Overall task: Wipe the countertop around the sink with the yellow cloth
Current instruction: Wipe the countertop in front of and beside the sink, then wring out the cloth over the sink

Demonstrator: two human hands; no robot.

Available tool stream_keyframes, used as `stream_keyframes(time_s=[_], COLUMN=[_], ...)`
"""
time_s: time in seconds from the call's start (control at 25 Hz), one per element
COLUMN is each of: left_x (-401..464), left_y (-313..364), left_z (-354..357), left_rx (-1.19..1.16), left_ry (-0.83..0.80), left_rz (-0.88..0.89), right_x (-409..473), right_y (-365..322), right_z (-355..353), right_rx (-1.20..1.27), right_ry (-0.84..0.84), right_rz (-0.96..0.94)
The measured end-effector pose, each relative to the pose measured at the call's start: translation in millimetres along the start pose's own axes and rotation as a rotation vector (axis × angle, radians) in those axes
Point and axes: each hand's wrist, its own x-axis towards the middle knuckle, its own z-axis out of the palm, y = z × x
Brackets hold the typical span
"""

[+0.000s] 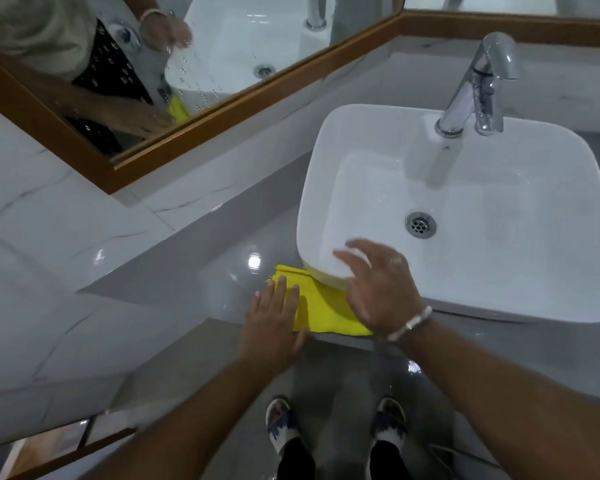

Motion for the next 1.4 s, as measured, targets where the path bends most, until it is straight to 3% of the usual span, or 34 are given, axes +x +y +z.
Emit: stream_keyframes(time_s=[0.04, 0.12, 0.16, 0.24, 0.32, 0.44, 0.6, 0.68, 0.72, 0.8, 0.88, 0.96, 1.04, 1.16, 1.2, 1.28, 1.4], left_x=[6, 22, 27, 33, 33, 29, 20, 4, -7, -29, -34, -18, 10, 59, 81, 125, 159], left_y=[-22, -50, -58, -64, -69, -81, -85, -83, -81, -72, -51, -15, 36, 106, 123, 148, 181], left_z=[-1, -6, -9, -11, -8, -1, -7, -10, -11, -12, -21, -42, -70, -126, -142, -172, -200], left_rx=[0.068, 0.13, 0.142, 0.141, 0.128, 0.138, 0.152, 0.134, 0.093, 0.009, -0.053, -0.137, -0.36, -0.828, -0.781, -0.342, 0.252], left_ry=[-0.019, -0.041, -0.053, -0.062, -0.046, -0.013, 0.007, 0.093, 0.133, 0.174, 0.231, 0.353, 0.456, 0.368, 0.395, 0.431, 0.086], left_rz=[0.13, 0.288, 0.334, 0.418, 0.475, 0.579, 0.568, 0.493, 0.466, 0.477, 0.534, 0.558, 0.591, 0.569, 0.606, 0.696, 0.514], right_x=[-20, -58, -68, -66, -51, -35, -31, -26, -23, -18, -12, -2, 15, 47, 56, 73, 80], right_y=[-6, -19, -21, -18, -19, -29, -36, -43, -47, -54, -56, -43, -28, -2, 10, 42, 97], right_z=[5, 26, 40, 65, 83, 95, 98, 84, 72, 43, 1, -43, -86, -138, -153, -182, -207], right_rx=[-0.051, -0.126, -0.16, -0.177, -0.227, -0.477, -0.54, -0.34, -0.099, 0.615, 1.157, 1.331, 1.324, 1.118, 1.033, 0.899, 0.69], right_ry=[-0.032, -0.345, -0.522, -0.72, -0.767, -0.697, -0.719, -0.811, -0.839, -0.86, -0.887, -1.073, -1.323, -1.493, -1.503, -1.476, -1.354], right_rz=[-0.116, -0.226, -0.144, 0.191, 0.408, 0.44, 0.376, 0.429, 0.523, 0.91, 1.079, 0.997, 0.852, 0.732, 0.716, 0.755, 0.871])
